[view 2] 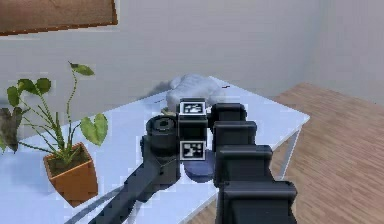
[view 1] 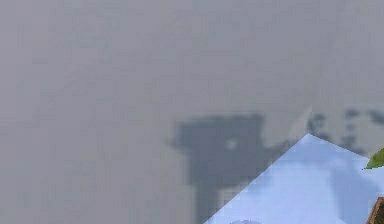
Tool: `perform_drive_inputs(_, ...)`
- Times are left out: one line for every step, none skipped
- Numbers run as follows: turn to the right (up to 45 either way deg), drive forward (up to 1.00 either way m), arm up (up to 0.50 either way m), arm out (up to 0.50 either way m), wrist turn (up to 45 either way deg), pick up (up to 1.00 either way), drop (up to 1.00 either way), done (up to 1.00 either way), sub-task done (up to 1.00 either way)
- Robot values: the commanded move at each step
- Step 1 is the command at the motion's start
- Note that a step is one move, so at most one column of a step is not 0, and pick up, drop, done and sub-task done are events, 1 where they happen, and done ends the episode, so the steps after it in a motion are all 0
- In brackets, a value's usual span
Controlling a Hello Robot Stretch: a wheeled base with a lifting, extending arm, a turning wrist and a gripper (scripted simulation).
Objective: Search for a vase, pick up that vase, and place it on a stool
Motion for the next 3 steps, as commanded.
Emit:
perform_drive_inputs(0.0, 0.0, 0.0, -0.1, 0.0, 0.0, 0.0, 0.0, 0.0)
perform_drive_inputs(-45.0, 0.0, 0.0, 0.0, 0.0, 0.0, 0.0, 0.0, 0.0)
perform_drive_inputs(-45.0, 0.0, 0.0, 0.0, 0.0, 0.0, 0.0, 0.0, 0.0)
